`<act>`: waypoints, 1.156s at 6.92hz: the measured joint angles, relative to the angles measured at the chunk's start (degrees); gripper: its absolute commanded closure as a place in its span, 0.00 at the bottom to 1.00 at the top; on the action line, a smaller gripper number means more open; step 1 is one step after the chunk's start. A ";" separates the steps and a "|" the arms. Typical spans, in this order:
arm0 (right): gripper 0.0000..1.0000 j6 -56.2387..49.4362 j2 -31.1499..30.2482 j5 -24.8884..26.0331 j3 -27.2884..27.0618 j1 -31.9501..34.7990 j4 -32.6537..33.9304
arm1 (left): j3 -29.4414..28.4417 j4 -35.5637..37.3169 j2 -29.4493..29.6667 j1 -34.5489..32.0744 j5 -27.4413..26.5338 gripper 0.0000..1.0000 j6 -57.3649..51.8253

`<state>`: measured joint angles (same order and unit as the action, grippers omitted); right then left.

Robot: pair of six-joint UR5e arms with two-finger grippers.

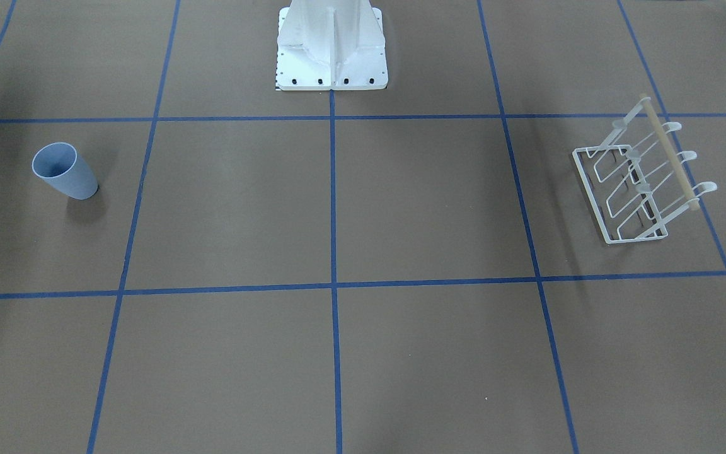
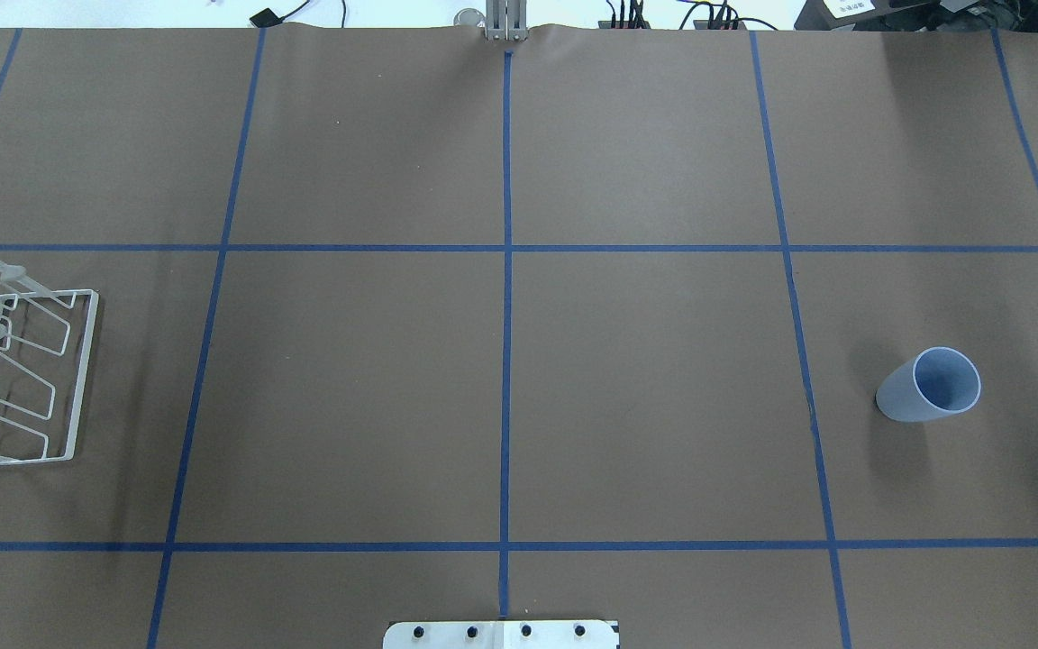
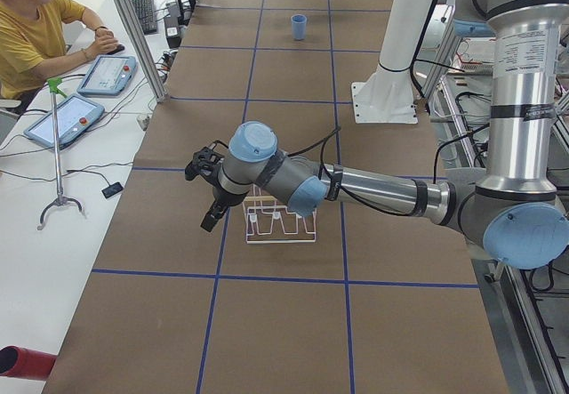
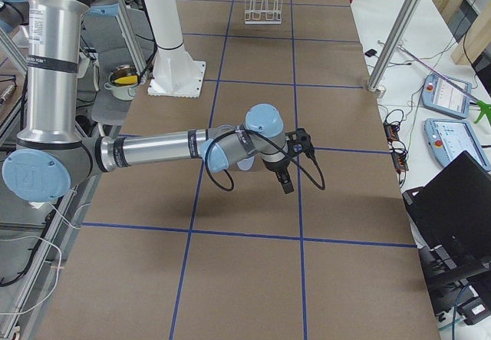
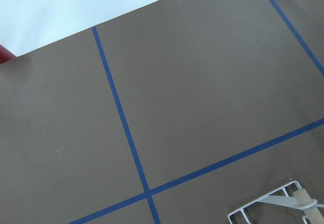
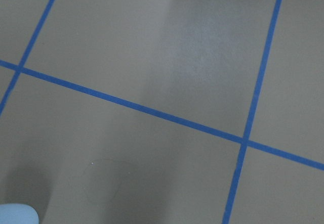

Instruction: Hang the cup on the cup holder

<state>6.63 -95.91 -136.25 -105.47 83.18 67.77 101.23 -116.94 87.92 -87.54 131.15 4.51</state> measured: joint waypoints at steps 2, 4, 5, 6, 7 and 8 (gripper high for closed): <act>0.01 5.18 0.87 -2.89 -1.19 -3.87 -4.88 | -0.17 -4.24 0.06 0.10 -0.02 0.01 2.09; 0.01 14.99 -0.23 3.94 -5.49 -13.58 -6.24 | -0.38 -5.56 -0.04 0.12 0.04 0.01 2.42; 0.01 18.54 -0.87 7.02 -6.73 -18.17 -6.31 | -0.40 -5.74 -0.08 0.10 0.06 0.01 2.43; 0.01 20.22 -2.06 9.63 -7.38 -21.80 -6.35 | -0.44 -5.81 -0.11 0.10 0.06 0.01 2.42; 0.07 20.61 -3.77 11.66 -7.60 -24.42 -6.39 | -0.51 -5.83 -0.11 0.14 0.07 0.01 2.38; 0.15 20.47 -5.54 12.47 -7.59 -26.02 -6.41 | -0.63 -5.84 -0.12 0.15 0.07 0.01 2.33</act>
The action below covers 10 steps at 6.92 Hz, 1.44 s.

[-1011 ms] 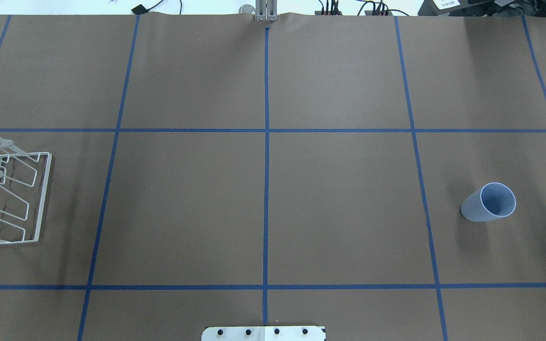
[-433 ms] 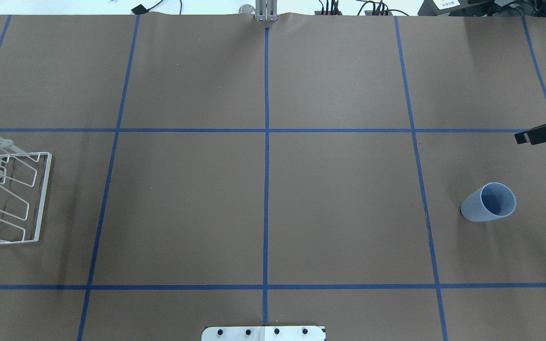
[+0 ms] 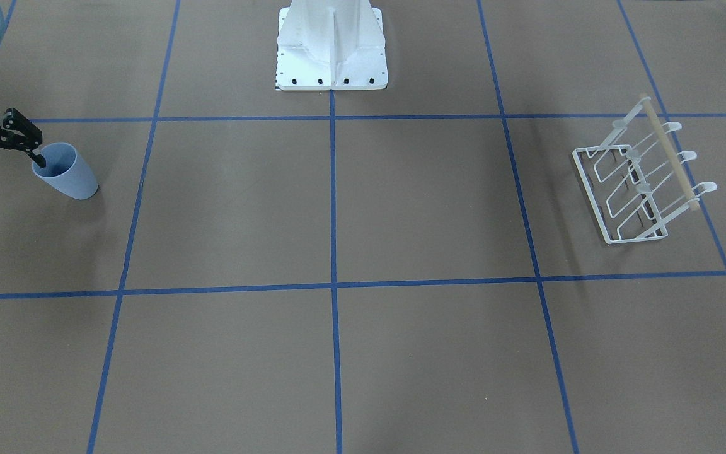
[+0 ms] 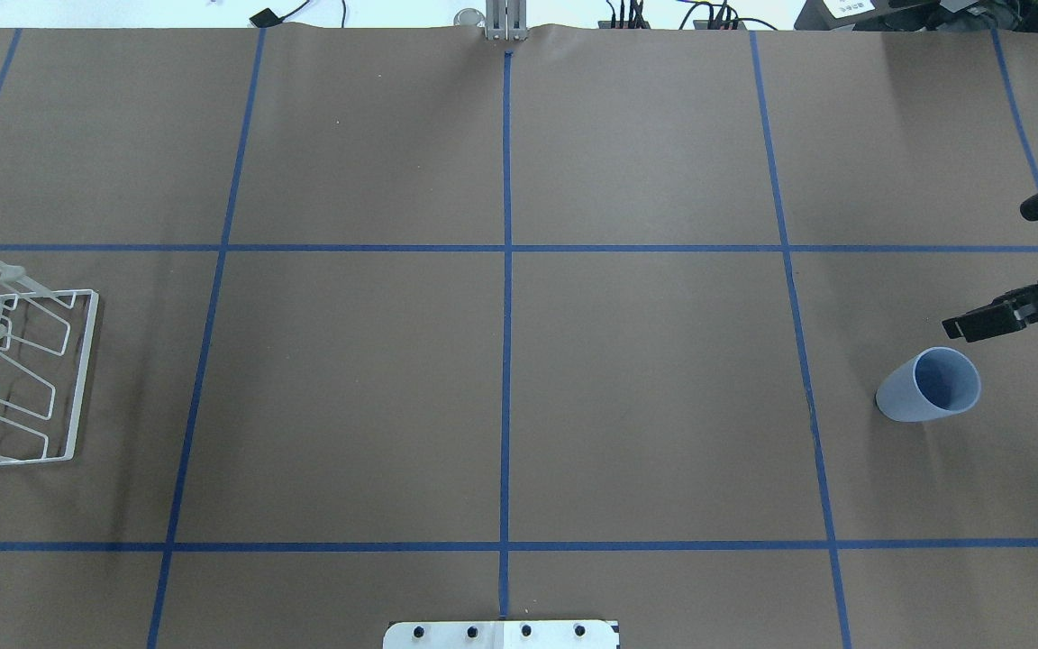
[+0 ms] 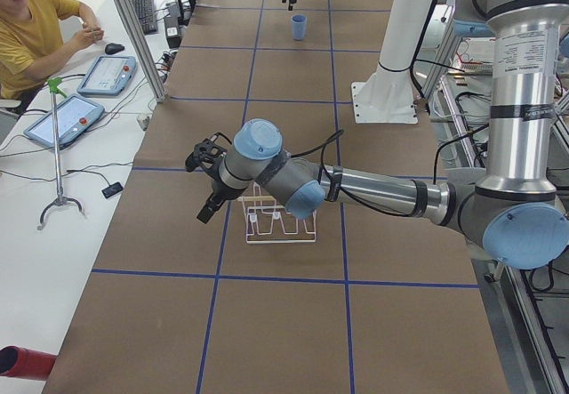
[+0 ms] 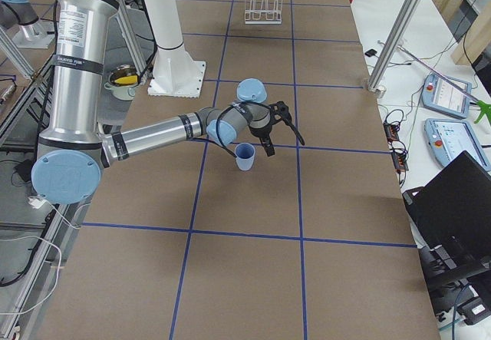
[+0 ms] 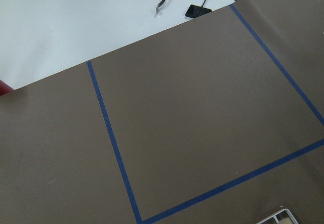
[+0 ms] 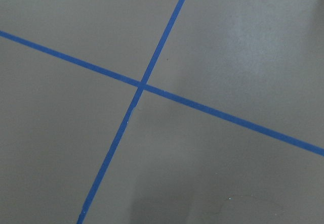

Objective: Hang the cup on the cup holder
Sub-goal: 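Lower the right gripper into the light-blue cup and grip its rim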

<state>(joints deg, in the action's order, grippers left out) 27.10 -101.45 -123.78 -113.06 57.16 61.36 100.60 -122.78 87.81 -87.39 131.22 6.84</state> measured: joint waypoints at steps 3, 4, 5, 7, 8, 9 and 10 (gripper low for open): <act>0.33 -0.12 -1.92 -0.20 1.47 -2.99 -0.01 | -0.18 -0.07 -0.06 0.01 0.00 0.01 -0.07; 0.61 -0.14 -1.66 -0.25 1.98 -3.90 -0.01 | -0.20 -0.08 -0.08 0.01 0.00 0.01 -0.07; 1.00 -0.18 -1.38 -0.31 2.20 -4.44 -0.01 | -0.22 -0.09 -0.12 -0.03 0.00 0.01 -0.10; 1.00 -0.26 -1.24 -0.40 2.21 -4.79 -0.03 | -0.23 -0.09 -0.16 -0.02 0.00 0.01 -0.10; 1.00 -0.28 -1.21 -0.40 2.09 -4.77 -0.06 | -0.23 -0.09 -0.17 0.01 0.00 0.01 -0.08; 1.00 -0.29 -1.19 -0.41 1.83 -4.66 -0.13 | -0.22 -0.11 -0.18 0.02 0.00 0.01 -0.06; 1.00 -0.36 -1.07 -0.57 1.08 -4.27 -0.21 | -0.12 -0.15 -0.18 0.02 0.00 0.01 -0.02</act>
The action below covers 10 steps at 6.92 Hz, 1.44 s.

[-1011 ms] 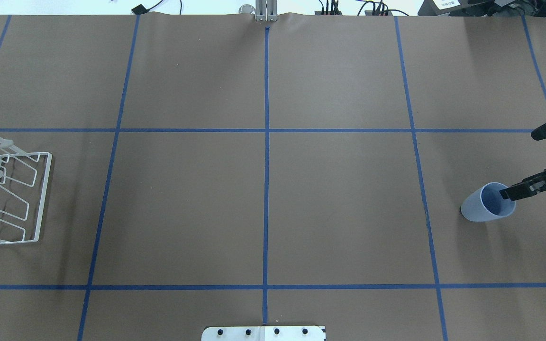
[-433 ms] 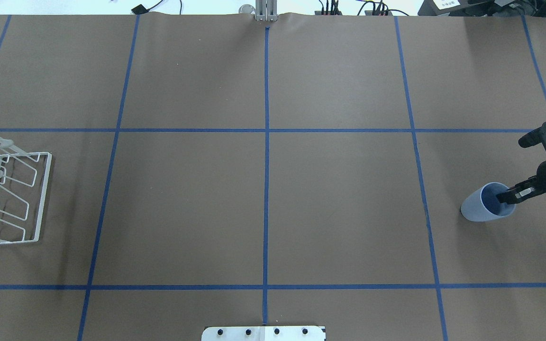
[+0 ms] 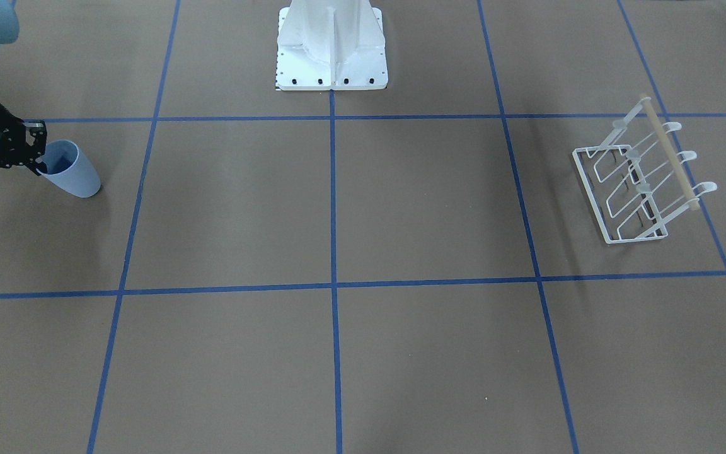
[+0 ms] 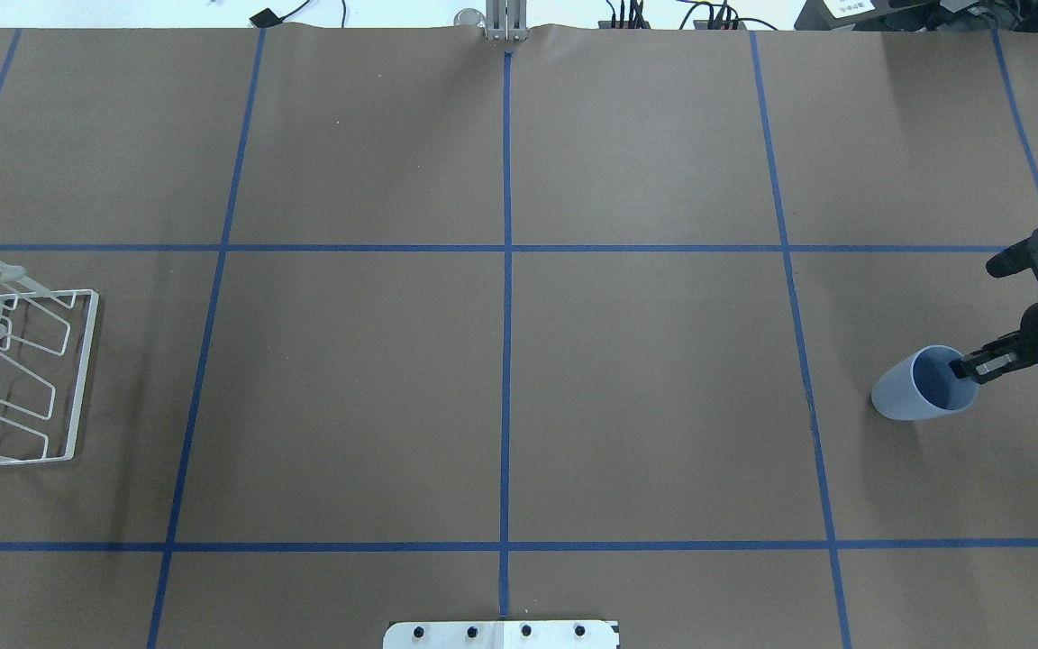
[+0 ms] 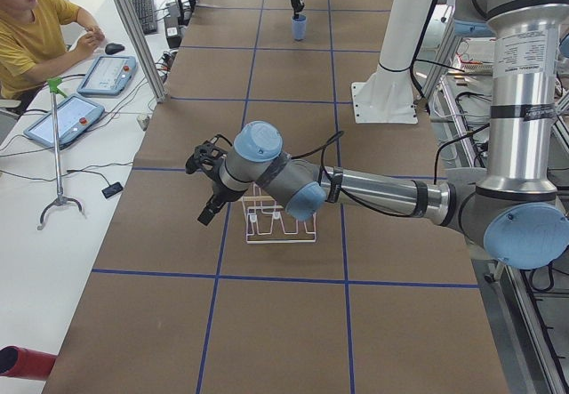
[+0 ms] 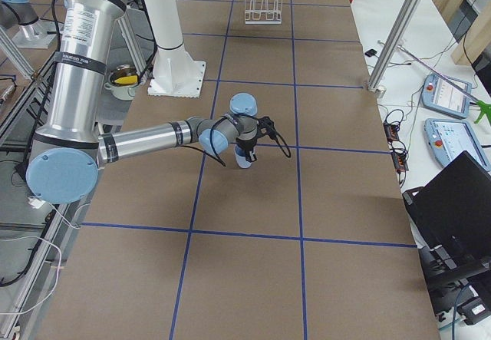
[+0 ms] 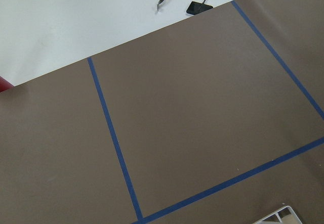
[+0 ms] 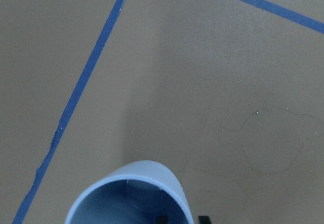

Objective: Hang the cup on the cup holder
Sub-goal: 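Lift the cup with the right gripper and carry it toward the left gripper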

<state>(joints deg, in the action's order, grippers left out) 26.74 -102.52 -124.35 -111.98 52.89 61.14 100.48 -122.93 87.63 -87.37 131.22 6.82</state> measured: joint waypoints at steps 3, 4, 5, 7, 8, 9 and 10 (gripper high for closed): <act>1.00 2.64 5.81 -4.77 -1.29 3.12 -0.32 | 0.68 0.06 1.35 -0.05 1.25 0.01 1.35; 1.00 7.41 9.75 -5.46 -1.31 3.44 -0.90 | 0.73 -0.29 3.34 -0.04 3.44 0.01 5.12; 1.00 14.47 13.94 -5.71 -1.21 3.50 -3.48 | 0.75 -1.88 5.78 0.47 6.55 0.02 11.51; 1.00 29.24 18.73 -5.79 -0.85 3.43 -15.32 | 0.98 -9.15 10.20 4.19 12.01 0.02 28.57; 1.00 36.92 20.62 -5.71 -0.73 3.29 -22.80 | 1.18 -15.48 12.54 7.23 13.10 0.02 40.31; 1.00 44.71 22.66 -5.53 -0.66 3.00 -29.68 | 1.25 -22.00 15.16 10.28 13.41 0.02 51.98; 1.00 51.55 24.46 -5.16 -0.63 2.43 -35.92 | 1.46 -28.45 17.74 13.76 13.44 0.02 62.97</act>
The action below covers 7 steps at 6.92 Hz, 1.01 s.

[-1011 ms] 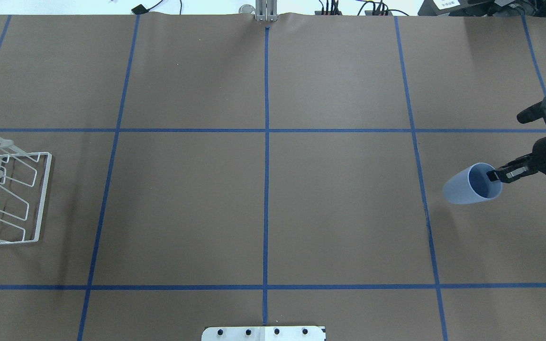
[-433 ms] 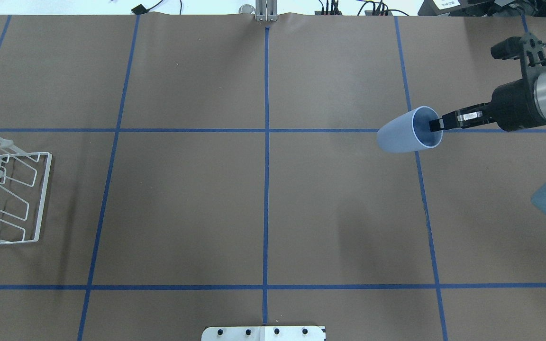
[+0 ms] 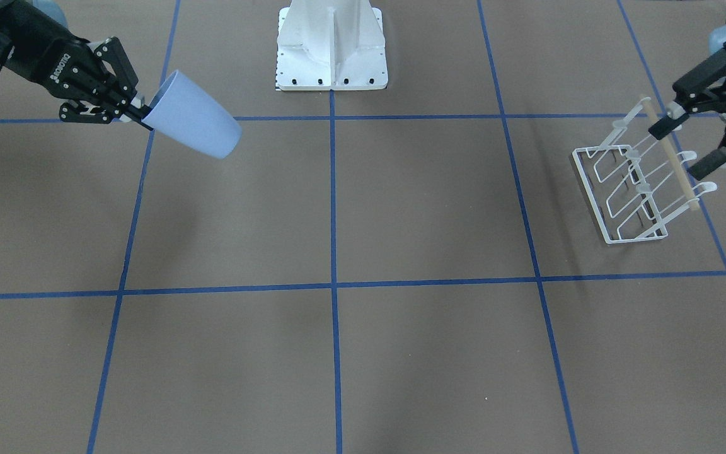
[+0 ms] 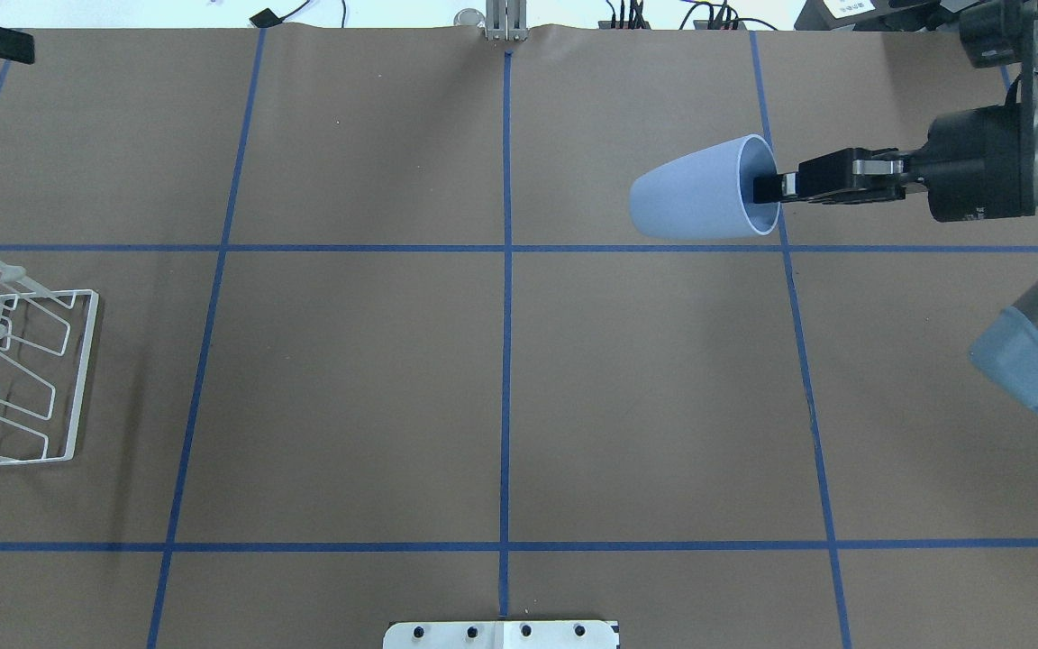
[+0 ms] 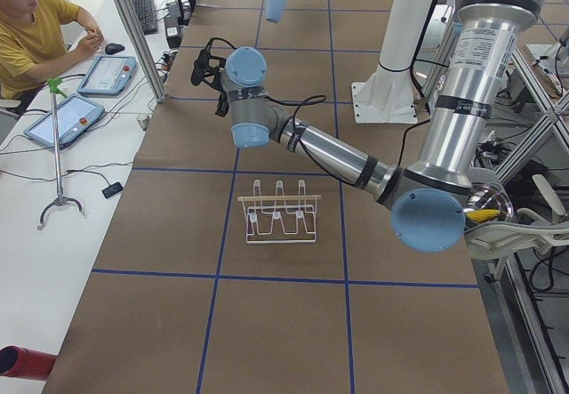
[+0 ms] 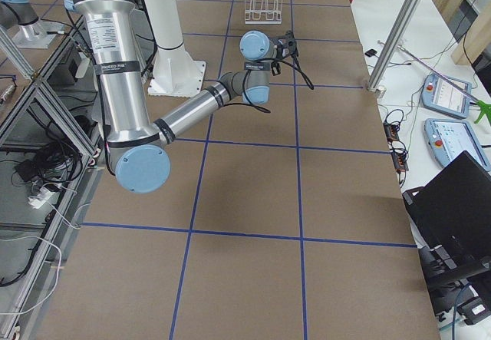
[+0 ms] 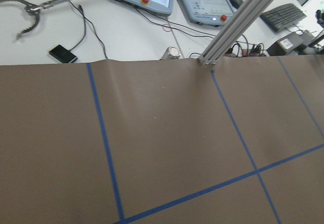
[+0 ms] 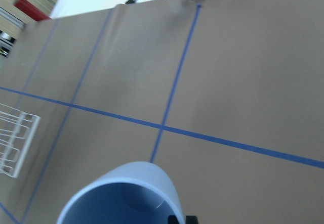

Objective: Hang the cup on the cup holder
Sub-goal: 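Lift the cup with the right gripper and carry it toward the left gripper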

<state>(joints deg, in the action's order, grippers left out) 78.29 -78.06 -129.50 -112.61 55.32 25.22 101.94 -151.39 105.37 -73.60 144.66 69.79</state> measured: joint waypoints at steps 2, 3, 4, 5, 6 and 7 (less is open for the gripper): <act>1.00 6.90 1.91 3.18 -0.12 -2.55 -9.62 | 1.73 -8.94 4.01 5.90 -0.36 0.02 17.50; 1.00 9.56 2.61 7.83 -0.13 -5.97 -15.20 | 3.99 -10.25 5.46 7.60 -0.46 0.02 24.59; 1.00 11.28 3.05 14.76 -0.12 -10.88 -20.57 | 5.81 -10.64 6.60 9.18 -0.53 0.02 29.71; 1.00 11.77 3.76 22.89 -0.05 -16.65 -24.81 | 7.12 -10.81 7.64 10.78 -1.33 0.02 34.38; 1.00 11.36 5.24 28.87 0.42 -20.78 -27.17 | 8.51 -11.05 8.46 12.72 -3.71 0.02 38.26; 1.00 9.34 6.78 31.53 1.47 -22.50 -27.95 | 9.57 -11.63 8.91 15.22 -6.63 0.02 40.33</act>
<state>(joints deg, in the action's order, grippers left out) 87.63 -71.28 -97.97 -111.14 32.83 -2.73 111.51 -163.02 114.28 -58.38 138.03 110.12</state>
